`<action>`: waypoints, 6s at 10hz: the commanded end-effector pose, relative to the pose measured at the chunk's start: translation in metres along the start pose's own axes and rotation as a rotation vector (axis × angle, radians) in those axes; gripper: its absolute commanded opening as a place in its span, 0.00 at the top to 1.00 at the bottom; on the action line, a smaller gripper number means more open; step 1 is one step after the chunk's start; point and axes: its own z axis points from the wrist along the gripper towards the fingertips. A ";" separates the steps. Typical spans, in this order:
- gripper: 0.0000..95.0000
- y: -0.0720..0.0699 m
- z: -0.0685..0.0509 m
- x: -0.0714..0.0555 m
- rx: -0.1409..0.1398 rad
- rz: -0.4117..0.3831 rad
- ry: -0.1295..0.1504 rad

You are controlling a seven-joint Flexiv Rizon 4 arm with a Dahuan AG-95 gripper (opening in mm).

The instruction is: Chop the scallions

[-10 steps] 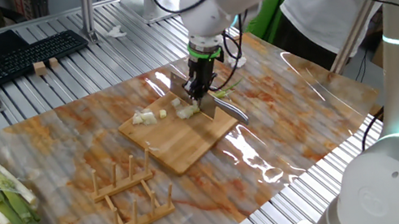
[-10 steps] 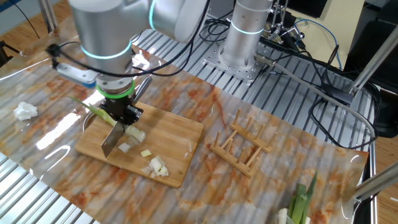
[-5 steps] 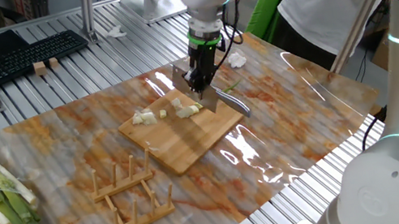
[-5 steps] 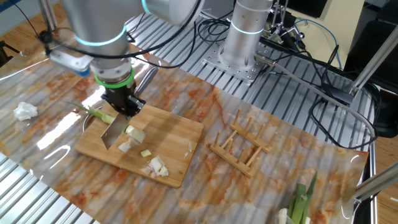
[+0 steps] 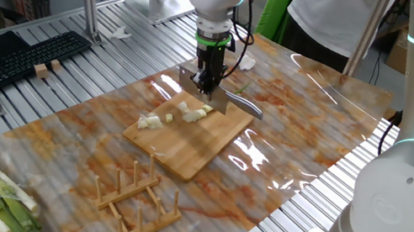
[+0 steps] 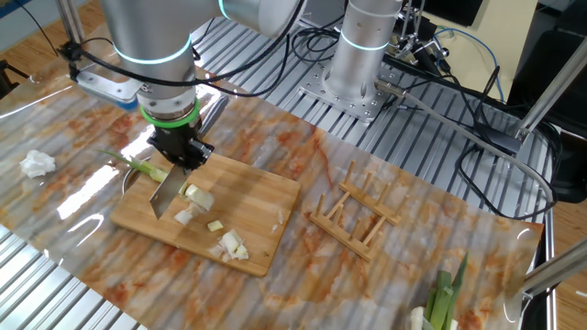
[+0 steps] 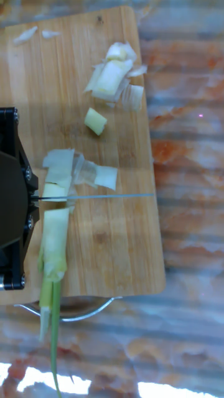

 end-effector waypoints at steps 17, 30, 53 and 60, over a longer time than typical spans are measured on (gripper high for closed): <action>1.00 0.012 -0.002 -0.003 0.038 0.210 0.030; 1.00 -0.042 0.001 0.005 0.009 0.097 0.016; 1.00 -0.034 0.032 0.011 0.010 0.111 -0.005; 1.00 -0.033 0.017 0.017 0.003 0.132 0.000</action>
